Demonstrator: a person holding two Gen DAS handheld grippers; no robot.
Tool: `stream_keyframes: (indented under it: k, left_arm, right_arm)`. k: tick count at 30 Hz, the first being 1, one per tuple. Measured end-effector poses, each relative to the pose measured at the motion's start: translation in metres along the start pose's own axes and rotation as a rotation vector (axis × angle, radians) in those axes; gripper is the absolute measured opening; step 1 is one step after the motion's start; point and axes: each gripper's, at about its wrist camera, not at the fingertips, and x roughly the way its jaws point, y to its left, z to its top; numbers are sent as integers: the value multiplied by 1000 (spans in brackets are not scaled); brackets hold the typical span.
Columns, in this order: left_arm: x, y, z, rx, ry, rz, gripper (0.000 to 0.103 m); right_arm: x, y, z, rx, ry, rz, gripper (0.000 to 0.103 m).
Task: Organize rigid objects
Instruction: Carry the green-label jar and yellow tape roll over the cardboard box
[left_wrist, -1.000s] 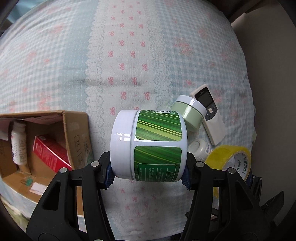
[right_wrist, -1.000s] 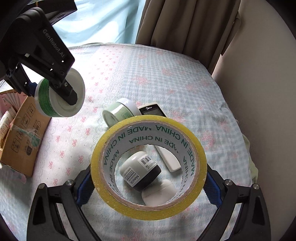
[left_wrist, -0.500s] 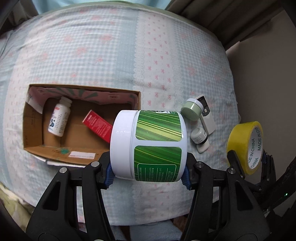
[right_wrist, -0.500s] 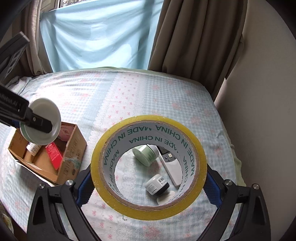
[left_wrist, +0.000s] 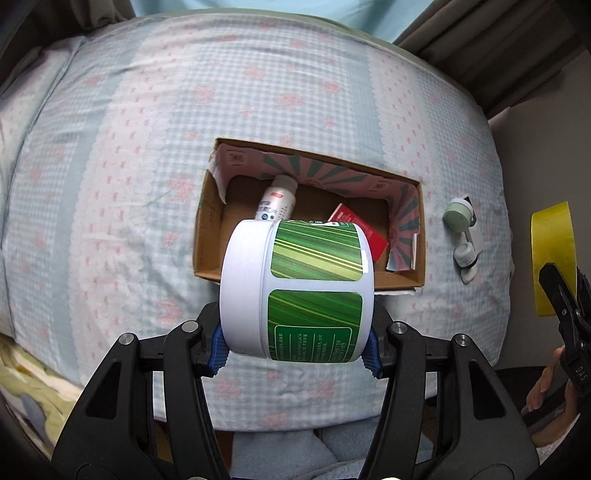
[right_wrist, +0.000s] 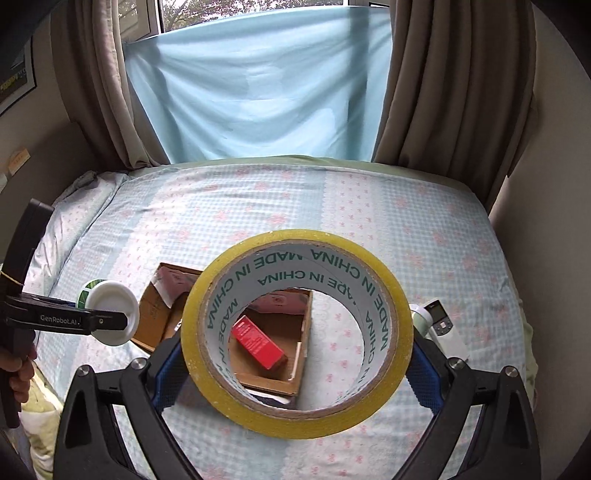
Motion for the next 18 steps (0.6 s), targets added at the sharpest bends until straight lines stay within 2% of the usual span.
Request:
stream_keyframes:
  k: [6,12,18]
  left_arm:
    - [12,36,8,28,25,-11,52]
    - [36,47,23,85,63,-32,52]
    - [72,53,40,124,101,-34,52]
  right_arm:
    - [20,36,5,64,44,17,97]
    - [45,45,10,130,112,1,97]
    - [91,45,15,195,203,-5,97]
